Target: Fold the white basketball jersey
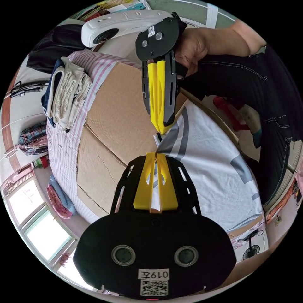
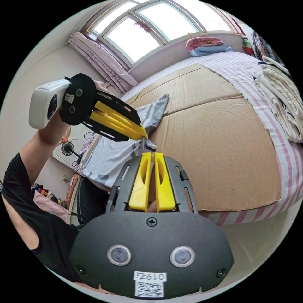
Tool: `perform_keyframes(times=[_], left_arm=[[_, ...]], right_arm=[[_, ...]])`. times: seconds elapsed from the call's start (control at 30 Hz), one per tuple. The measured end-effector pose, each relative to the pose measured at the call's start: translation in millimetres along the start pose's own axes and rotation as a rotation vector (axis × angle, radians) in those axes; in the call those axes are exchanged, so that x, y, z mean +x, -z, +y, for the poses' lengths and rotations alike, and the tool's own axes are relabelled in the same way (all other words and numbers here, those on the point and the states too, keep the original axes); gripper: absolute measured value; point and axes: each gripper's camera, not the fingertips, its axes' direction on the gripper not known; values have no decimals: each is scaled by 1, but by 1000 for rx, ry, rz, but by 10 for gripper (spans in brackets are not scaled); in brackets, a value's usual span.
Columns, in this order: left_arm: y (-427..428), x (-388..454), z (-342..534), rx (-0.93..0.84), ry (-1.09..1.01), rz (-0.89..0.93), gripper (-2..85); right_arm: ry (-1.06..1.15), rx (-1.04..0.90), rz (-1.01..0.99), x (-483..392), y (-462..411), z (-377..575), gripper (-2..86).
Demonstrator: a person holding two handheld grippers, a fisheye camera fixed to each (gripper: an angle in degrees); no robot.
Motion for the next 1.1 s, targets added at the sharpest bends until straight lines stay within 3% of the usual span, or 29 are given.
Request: perform_keyframes(times=[0.4,0.6,0.7,1.1], left_arm=[[-19,-27,-5,-14,5,89,11],[-24,-38,-2,-24,1,82,12],[-27,-43,0,-20,3,80,13],[-39,-61,12,-4,8,56,12]], right_arm=[[-52,18,-26,-3,12,13,7],[32,189,-56,-20,43,37,25],[79,122,-53,-32,35,38,75],[101,36,-28,-55,23,40,11]])
